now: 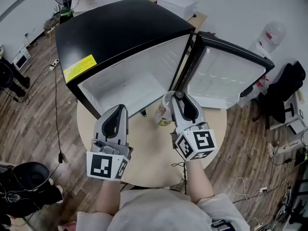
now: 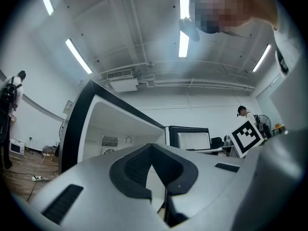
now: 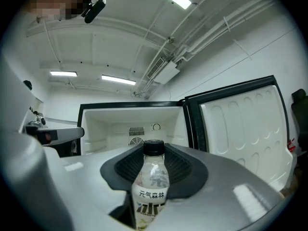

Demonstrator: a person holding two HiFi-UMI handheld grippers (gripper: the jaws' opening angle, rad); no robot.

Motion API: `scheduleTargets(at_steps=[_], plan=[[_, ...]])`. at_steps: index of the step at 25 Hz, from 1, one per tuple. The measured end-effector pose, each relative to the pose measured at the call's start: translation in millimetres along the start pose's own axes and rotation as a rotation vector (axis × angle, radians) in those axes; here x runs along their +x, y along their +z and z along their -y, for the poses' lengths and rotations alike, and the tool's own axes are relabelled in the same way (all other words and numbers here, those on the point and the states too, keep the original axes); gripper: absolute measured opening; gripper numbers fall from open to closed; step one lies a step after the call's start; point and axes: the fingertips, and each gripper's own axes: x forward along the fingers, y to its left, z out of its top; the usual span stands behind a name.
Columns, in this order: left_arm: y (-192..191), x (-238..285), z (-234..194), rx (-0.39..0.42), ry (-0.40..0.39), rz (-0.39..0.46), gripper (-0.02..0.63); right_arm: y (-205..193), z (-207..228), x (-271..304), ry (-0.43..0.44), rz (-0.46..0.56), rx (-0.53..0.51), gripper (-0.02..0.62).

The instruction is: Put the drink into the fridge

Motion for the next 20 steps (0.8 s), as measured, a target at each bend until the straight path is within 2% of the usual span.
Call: scheduleTargets(at_steps=[9, 20], plan=[[-24.6, 5.8, -11.6, -0.033, -0.053, -0.042, 0.008, -29.1, -0.7, 66.6, 0.003, -0.054, 0.017, 0.143], [-39.9, 6.0, -21.7, -0.039, -0.069, -0.073, 0.008, -67.8, 11.1, 138.2, -0.017, -0.107, 0.002, 0.143]])
